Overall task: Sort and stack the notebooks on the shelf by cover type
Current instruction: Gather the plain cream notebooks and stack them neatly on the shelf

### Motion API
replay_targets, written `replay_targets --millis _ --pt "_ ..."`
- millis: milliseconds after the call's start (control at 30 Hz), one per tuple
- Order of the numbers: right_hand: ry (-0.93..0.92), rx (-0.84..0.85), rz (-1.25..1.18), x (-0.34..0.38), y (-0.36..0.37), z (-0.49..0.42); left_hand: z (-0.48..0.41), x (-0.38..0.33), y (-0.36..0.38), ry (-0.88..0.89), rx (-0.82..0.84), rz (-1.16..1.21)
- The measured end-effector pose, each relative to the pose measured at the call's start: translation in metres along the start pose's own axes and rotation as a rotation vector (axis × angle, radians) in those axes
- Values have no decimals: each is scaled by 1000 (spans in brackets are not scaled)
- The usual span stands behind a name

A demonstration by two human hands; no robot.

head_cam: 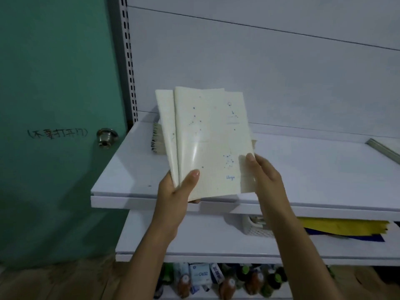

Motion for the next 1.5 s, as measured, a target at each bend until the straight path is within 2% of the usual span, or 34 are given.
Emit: replay_targets --millis 67,133,267,367,567,767,1033,1267,1500 --pt "138 133 -127 -1 -32 16 12 6 25 -39 105 -41" --pt "170 125 -222 -3 -69 33 23 15 53 -78 200 -78" --pt "135 -43 -362 -10 -145 69 54 46 121 -163 324 -121" --pt "118 -188 -318 -13 -206 98 82 72 176 -227 388 -130" --pt "101 -370 -264 -9 -308 153 132 104 273 -236 521 -101" --pt "52 -445 -166 -1 -373 186 171 114 343 -252 532 -52" --pt "-61 -459 -25 -5 -413 184 174 128 380 -204 516 -89" --pt "-128 -461 -7 -20 -456 148 138 145 435 -204 561 -60" --pt "-144 -593 263 -38 -540 84 77 172 538 -200 632 -73"
Point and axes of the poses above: each hand's wrist, its own z-axis away from the middle knuckle, its own y-axis out of the palm, x = y × z, the point moved 2 cm from there along -z, towards the middle knuckle, and after that the axes turned 9 degrees about -y, right-handed, at the moved point
